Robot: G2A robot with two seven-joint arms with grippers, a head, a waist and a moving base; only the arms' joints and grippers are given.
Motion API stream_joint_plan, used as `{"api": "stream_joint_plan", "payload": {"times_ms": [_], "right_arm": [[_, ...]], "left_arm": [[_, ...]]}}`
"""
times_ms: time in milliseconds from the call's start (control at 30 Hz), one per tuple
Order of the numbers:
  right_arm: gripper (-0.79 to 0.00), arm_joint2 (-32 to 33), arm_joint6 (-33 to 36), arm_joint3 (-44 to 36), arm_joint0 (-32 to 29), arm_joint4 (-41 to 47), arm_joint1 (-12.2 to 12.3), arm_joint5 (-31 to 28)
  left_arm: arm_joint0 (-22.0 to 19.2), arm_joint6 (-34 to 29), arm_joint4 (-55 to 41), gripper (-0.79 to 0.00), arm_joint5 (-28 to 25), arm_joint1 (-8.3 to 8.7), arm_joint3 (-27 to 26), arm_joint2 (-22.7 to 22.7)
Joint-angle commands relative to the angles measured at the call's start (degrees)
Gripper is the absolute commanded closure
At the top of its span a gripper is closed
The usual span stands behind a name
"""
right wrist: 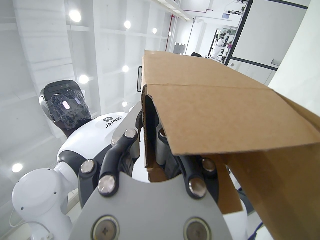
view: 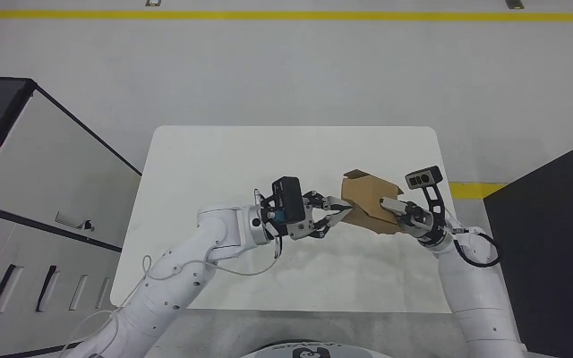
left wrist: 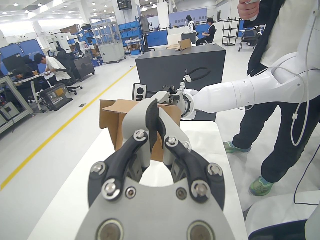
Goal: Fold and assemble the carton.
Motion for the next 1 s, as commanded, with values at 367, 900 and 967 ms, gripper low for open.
{"api": "stream_joint_plan", "payload": {"times_ms": [367, 900, 967], "right_arm": [[0.0, -0.05, 1.02, 0.61, 0.22, 1.44, 0.04, 1.01], [0.0, -2.26, -0.48, 2.71, 1.16, -6.51, 0.85, -0.47], [0.0, -2.48, -0.67, 2.8, 1.19, -6.87, 1.0, -0.66]], "left_arm": [[0.45, -0.67, 0.91, 0.0, 2.9, 0.22, 0.56, -2.39], [-0.03, -0.35, 0.91, 0.0, 0.75, 0.0, -0.5, -0.8], [-0.3, -0.52, 0.92, 0.0, 0.52, -0.11, -0.3, -0.27]]}}
